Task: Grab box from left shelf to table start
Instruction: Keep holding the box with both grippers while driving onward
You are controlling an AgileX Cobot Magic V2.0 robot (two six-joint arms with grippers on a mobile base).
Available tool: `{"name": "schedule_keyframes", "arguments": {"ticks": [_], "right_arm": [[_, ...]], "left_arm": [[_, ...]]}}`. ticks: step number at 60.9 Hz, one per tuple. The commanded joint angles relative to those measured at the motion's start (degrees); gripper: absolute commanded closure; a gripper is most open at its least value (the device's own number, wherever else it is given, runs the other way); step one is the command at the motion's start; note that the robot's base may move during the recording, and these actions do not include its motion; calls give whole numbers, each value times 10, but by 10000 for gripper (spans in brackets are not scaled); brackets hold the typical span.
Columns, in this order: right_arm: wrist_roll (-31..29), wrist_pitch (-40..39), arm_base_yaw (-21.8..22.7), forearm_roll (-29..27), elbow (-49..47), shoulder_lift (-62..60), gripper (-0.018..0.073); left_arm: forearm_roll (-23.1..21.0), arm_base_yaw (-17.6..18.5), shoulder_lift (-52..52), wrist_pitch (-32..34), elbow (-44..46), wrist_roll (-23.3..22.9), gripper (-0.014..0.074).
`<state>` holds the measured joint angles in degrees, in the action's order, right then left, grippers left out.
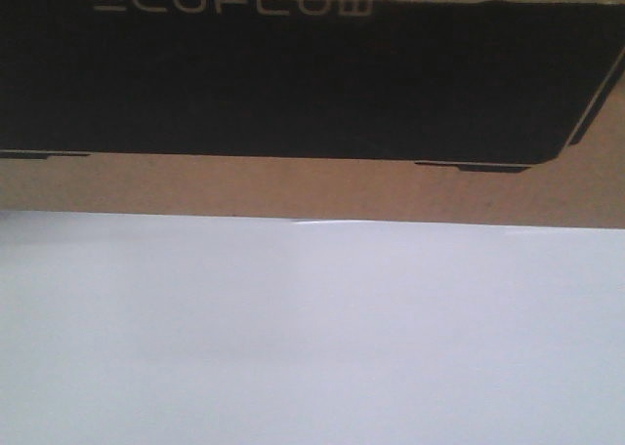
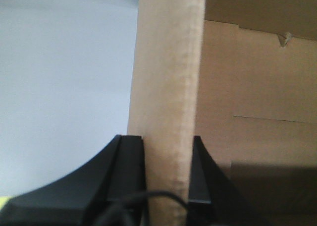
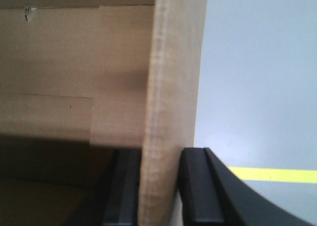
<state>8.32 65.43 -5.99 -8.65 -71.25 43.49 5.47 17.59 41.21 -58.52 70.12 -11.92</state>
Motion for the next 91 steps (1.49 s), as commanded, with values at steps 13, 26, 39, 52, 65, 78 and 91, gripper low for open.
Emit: {"name": "schedule_keyframes", "arguments": {"ticks": [13,26,39,52,65,78,91], "right_arm": [[-3,-54,5,46,-17,3,541],[-3,-54,5,46,-17,3,541],[-3,-54,5,46,-17,2,541],[-3,-53,5,46,-17,2,541],[-3,-53,5,46,-17,2,541],[-3,-54,5,46,-17,2,541],[-3,-53,5,46,-17,1,541]], "left_arm": [[-7,3,-8,117,26,-18,682],[-7,3,-8,131,26,-18,682],[-6,3,-8,144,26,-18,682],[-6,3,-5,154,26,-18,682],[-6,3,-3,156,26,-18,682],[-5,3,-2,156,26,-18,682],[-5,3,-2,169,26,-18,682]]}}
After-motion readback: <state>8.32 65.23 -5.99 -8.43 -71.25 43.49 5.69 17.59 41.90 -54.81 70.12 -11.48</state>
